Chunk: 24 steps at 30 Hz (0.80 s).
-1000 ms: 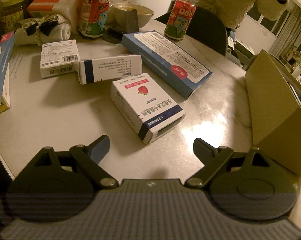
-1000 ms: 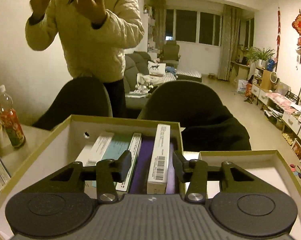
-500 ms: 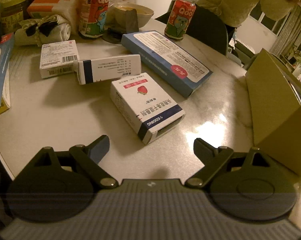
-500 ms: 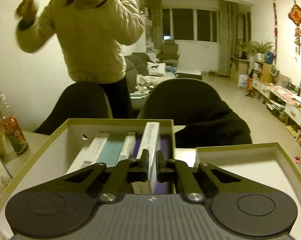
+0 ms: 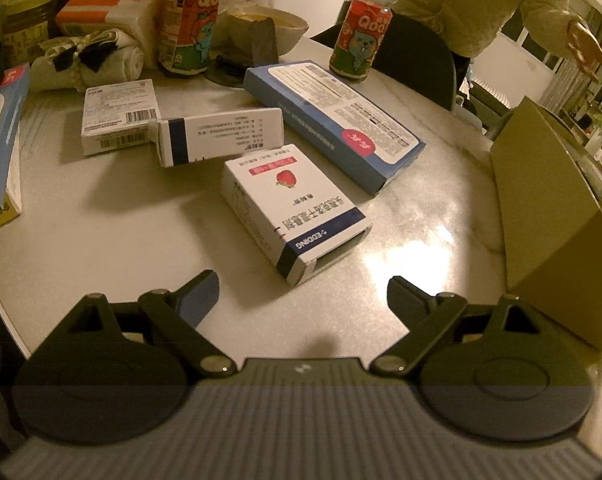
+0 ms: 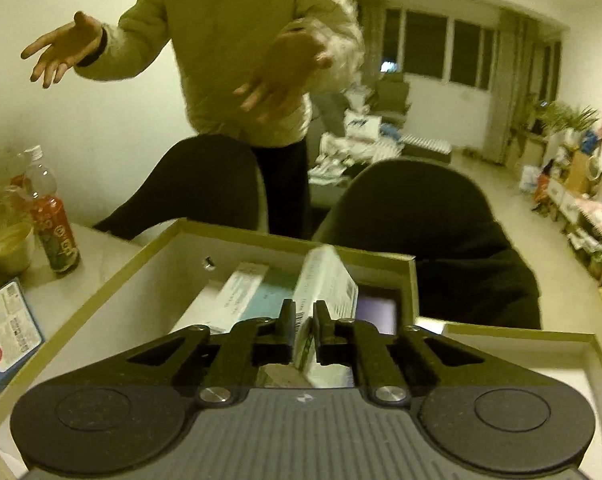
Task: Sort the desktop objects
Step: 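Lower the long white box beside the other boxes and open the right gripper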
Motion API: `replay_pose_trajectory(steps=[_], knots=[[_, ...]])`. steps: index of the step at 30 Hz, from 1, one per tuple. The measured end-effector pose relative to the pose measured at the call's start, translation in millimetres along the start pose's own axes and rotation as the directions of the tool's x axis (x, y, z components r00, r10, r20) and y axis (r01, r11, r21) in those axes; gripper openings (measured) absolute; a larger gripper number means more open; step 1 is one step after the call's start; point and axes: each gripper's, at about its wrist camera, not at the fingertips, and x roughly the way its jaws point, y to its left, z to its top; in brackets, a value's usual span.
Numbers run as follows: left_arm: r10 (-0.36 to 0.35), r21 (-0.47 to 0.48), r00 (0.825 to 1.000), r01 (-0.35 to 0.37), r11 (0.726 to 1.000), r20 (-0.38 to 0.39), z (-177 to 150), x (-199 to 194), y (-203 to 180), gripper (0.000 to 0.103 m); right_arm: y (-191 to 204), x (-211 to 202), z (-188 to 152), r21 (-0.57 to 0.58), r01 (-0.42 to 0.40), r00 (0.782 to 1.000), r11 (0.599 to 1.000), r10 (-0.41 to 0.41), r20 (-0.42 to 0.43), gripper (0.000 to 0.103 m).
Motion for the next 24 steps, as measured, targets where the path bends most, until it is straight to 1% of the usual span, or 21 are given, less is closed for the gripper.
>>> replay_pose_trajectory(steps=[3,5,7,11,13,15,17,19,24], knots=[[0.005,-0.004,1.000,-0.005,1.000,0.001,0.5,-0.1,1.6,0.092,4.7,1.7,-1.2,-0.012,0.004,1.000,1.000,-0.004,-0.005,0.013],[0.008,-0.004,1.000,-0.008,1.000,0.002,0.7,0.1,2.1,0.093,5.3,-0.1,-2.9,-0.005,-0.003,1.000,1.000,0.003,-0.002,0.017],[0.010,-0.004,1.000,-0.010,1.000,0.002,0.6,0.3,1.8,0.093,5.9,0.5,-4.3,-0.005,-0.011,1.000,1.000,0.011,-0.008,0.018],[0.007,-0.005,1.000,-0.007,1.000,-0.001,2.8,1.5,2.6,0.093,12.1,8.4,-4.7,-0.053,0.006,1.000,0.999,-0.007,-0.027,0.019],[0.006,-0.008,1.000,-0.006,1.000,0.000,2.3,0.9,3.0,0.093,14.1,14.8,-4.0,-0.070,0.005,0.998,0.998,-0.009,-0.061,0.021],[0.006,-0.011,1.000,-0.006,1.000,0.001,2.0,0.2,3.6,0.093,15.8,16.3,-2.4,-0.085,0.016,0.997,0.996,-0.022,-0.069,0.023],[0.005,-0.013,1.000,-0.005,1.000,0.002,0.9,-0.8,4.3,0.093,16.2,18.8,-0.8,-0.099,0.068,0.994,0.993,-0.076,-0.079,0.023],[0.006,-0.015,1.000,-0.006,1.000,0.003,0.5,-1.2,4.8,0.093,11.0,22.1,0.2,-0.076,0.116,0.988,0.990,-0.123,-0.096,0.023],[0.008,-0.017,1.000,-0.008,1.000,0.005,0.7,-0.8,5.0,0.093,-4.7,25.1,0.6,-0.005,0.159,0.981,0.987,-0.158,-0.112,0.024]])
